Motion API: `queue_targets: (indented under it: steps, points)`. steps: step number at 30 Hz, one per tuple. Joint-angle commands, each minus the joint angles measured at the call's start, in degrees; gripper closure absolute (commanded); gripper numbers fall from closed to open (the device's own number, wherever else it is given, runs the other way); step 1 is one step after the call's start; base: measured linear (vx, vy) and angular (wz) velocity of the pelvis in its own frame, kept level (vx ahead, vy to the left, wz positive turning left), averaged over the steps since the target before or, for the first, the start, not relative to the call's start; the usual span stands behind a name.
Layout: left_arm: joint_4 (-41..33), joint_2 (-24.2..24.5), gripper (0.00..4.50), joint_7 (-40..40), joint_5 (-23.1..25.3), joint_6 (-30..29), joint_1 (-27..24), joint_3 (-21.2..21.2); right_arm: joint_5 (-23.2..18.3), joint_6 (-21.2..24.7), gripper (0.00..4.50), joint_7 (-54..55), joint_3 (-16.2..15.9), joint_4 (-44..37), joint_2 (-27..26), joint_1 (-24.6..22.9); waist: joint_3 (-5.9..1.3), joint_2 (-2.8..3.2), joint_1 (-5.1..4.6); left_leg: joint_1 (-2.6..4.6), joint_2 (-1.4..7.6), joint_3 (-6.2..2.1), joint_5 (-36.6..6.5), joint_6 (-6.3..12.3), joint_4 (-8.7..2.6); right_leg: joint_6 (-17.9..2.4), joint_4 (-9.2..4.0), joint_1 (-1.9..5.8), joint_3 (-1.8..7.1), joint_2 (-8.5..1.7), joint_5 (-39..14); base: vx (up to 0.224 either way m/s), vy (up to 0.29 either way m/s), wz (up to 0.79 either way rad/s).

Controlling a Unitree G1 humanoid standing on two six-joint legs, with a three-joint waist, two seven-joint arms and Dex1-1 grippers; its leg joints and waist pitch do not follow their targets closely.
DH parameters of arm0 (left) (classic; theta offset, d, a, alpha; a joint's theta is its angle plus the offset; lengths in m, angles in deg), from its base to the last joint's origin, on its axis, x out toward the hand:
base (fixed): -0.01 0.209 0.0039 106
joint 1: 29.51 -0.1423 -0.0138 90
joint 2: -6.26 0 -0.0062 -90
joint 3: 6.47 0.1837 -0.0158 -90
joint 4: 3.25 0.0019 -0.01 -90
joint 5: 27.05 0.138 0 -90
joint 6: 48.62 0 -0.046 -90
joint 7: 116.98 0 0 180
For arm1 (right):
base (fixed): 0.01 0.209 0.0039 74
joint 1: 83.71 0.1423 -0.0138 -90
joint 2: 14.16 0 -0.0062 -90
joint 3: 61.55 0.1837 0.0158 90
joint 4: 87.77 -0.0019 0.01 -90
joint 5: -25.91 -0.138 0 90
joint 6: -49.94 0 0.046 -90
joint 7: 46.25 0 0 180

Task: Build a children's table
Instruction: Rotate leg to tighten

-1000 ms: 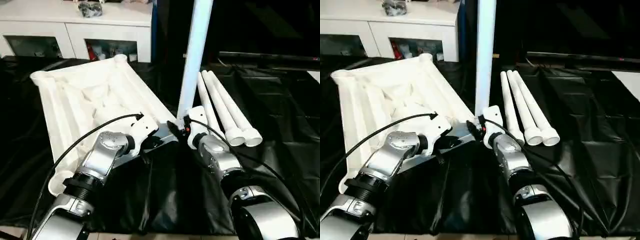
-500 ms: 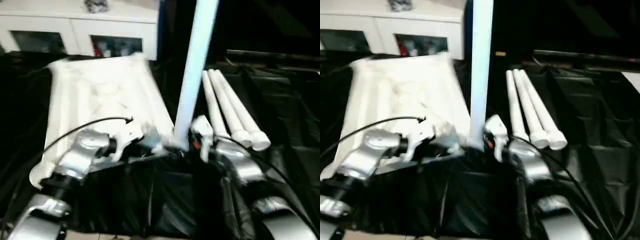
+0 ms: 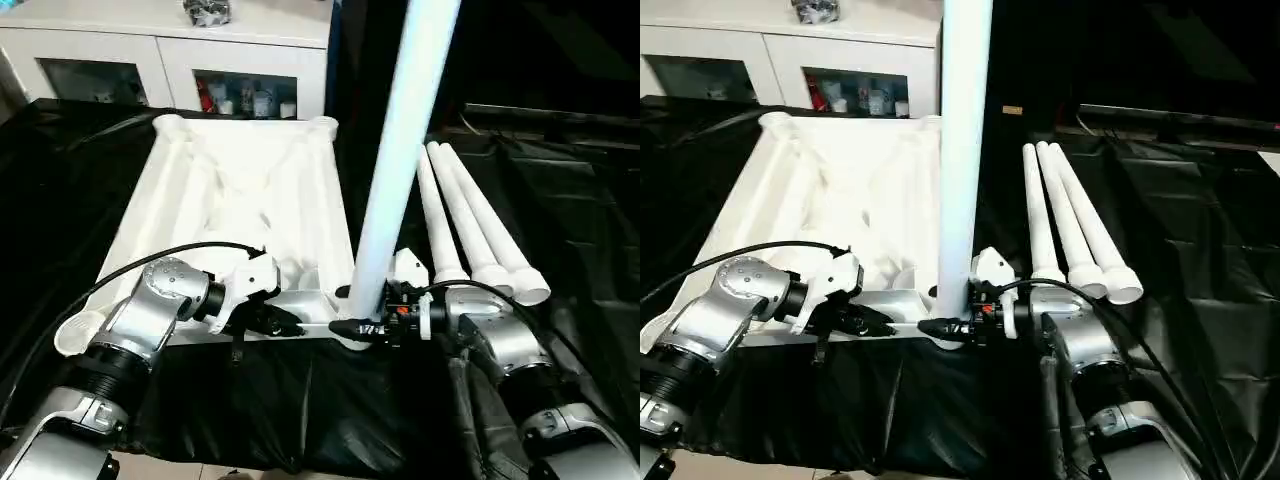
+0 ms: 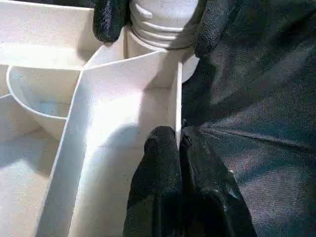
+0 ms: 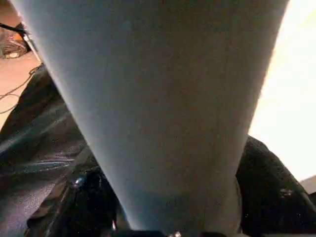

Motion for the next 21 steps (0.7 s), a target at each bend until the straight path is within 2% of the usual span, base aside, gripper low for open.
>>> queue_targets:
  steps: [1, 2, 5, 6, 7, 8, 9, 10, 11, 12, 13, 16, 17, 21]
  points:
    - [1.8, -2.1, 4.5, -5.1, 1.0, -1.0, 1.0, 0.2, 1.2, 0.3, 1.78, 3.3, -1.5, 1.5, -3.6, -0.2, -3.14, 0.4, -0.15, -0.14, 1.54, 0.15, -8.1, 3.25, -3.42, -11.9, -3.97, 3.22, 3.33, -4.02, -9.3, 0.0, 0.0, 0.0]
    - [2.2, -2.6, 4.5, -6.7, 1.3, -1.5, 1.2, -0.2, 1.8, -0.1, 1.78, 5.9, -0.7, 2.7, -4.3, 0.4, -3.01, 0.41, -0.2, -0.12, 1.48, 0.09, -8.8, 2.92, -3.52, -11.6, -4.15, 3.19, 3.3, -4.01, -10.5, 0.0, 0.0, 0.0]
    - [3.7, -5.1, 4.5, -13.9, 2.2, -3.3, 2.5, -2.1, 5.0, -1.5, 1.81, 21.8, 1.8, 9.3, -7.0, 3.6, -2.41, 0.39, -1.09, 0.43, 1.26, -0.31, -14.1, 0.18, -3.98, -8.4, -5.44, 2.75, 3.18, -4.32, -23.8, 0.0, 0.0, 0.0]
    - [4.1, -5.7, 4.5, -15.7, 2.7, -3.6, 2.9, -2.4, 5.9, -1.5, 1.81, 26.8, 2.4, 11.4, -7.7, 4.7, -2.33, 0.35, -1.27, 0.26, 1.08, -0.42, -14.5, -0.05, -4.08, -7.5, -5.68, 2.92, 3.03, -4.21, -25.7, -0.053, -0.005, -0.07]
    - [4.5, -7.6, 4.5, -21.0, 3.9, -5.2, 3.6, -2.9, 7.1, -1.8, 1.81, 36.8, 3.4, 15.5, -9.2, 6.6, -2.31, 0.26, -1.58, 0.15, 0.96, -0.59, -14.8, -0.67, -4.17, -5.9, -5.93, 3.01, 2.91, -4.29, -28.6, -0.056, 0.003, -0.13]
    - [4.6, -8.2, 4.5, -23.0, 4.3, -5.8, 3.8, -3.1, 7.2, -1.8, 1.81, 39.2, 3.7, 16.4, -9.6, 7.0, -2.3, 0.29, -1.8, 0.12, 1.0, -0.69, -14.9, -1.12, -4.18, -5.4, -5.99, 2.94, 2.9, -4.4, -29.5, -0.056, 0.003, -0.13]
    - [4.7, -8.6, 4.5, -24.0, 4.5, -6.1, 3.9, -3.3, 7.1, -1.6, 1.82, 40.3, 4.0, 16.8, -9.9, 7.2, -2.27, 0.2, -2.05, 0.56, 0.78, -0.74, -16.0, -1.18, -4.03, -4.4, -6.58, 2.6, 2.69, -4.33, -31.8, 0.0, 0.0, 0.0]
    - [4.4, -9.8, 4.5, -25.9, 4.7, -6.9, 4.0, -3.4, 6.4, -1.4, 1.82, 42.9, 5.0, 18.0, -10.9, 7.8, -2.41, 0.21, -2.13, 0.85, 0.71, -0.54, -16.3, -0.38, -3.79, -4.3, -6.82, 2.26, 2.9, -4.35, -31.8, 0.0, 0.0, 0.0]
    - [4.2, -10.5, 4.5, -26.8, 4.8, -7.3, 4.0, -3.4, 6.0, -1.4, 1.82, 44.1, 5.6, 18.5, -11.5, 8.2, -2.44, 0.38, -2.02, 0.84, 0.75, -0.61, -16.1, -0.11, -3.83, -4.4, -6.75, 2.26, 2.93, -4.33, -31.0, 0.0, 0.0, 0.0]
    - [4.1, -11.0, 4.5, -27.4, 4.9, -7.4, 3.9, -3.4, 5.9, -1.5, 1.82, 44.9, 5.9, 18.9, -11.9, 8.4, -2.57, 0.36, -2.09, 0.5, 0.9, -0.53, -15.5, 0.66, -3.95, -5.3, -6.38, 2.37, 3.0, -4.04, -27.7, 0.0, 0.0, 0.0]
    - [3.4, -12.1, 4.5, -28.6, 5.1, -7.9, 3.7, -3.2, 5.4, -1.3, 1.82, 46.1, 6.6, 19.5, -12.9, 8.9, -2.58, 0.25, -2.04, 0.36, 0.89, -0.5, -15.3, 0.85, -3.95, -5.5, -6.3, 2.43, 3.02, -4.0, -26.6, 0.0, 0.0, 0.0]
    - [1.9, -14.5, 4.5, -30.1, 5.0, -8.5, 3.0, -2.7, 5.7, -2.2, 1.82, 48.3, 7.2, 20.8, -14.6, 9.9, -2.81, 0.23, -2.06, 0.22, 1.04, -0.37, -13.7, 1.05, -3.9, -7.2, -5.58, 2.63, 3.15, -3.97, -21.6, 0.0, 0.0, 0.0]
    - [1.8, -15.1, 4.5, -30.1, 5.0, -8.5, 2.9, -2.5, 5.6, -3.3, 1.27, 48.1, 7.6, 21.7, -15.0, 10.3, -2.92, 0.27, -2.03, 0.07, 1.11, -0.32, -12.8, 1.28, -3.85, -8.0, -5.26, 2.72, 3.23, -3.99, -19.1, 0.0, 0.0, 0.0]
    - [2.1, -15.3, 4.5, -29.4, 4.7, -7.9, 2.9, -2.1, 4.0, -4.9, 1.03, 44.8, 8.3, 22.7, -15.2, 11.0, -3.1, 0.31, -2.01, -0.05, 1.08, -0.09, -10.5, 2.33, -3.62, -10.2, -4.61, 3.01, 3.32, -3.9, -12.6, 0.0, 0.0, 0.0]
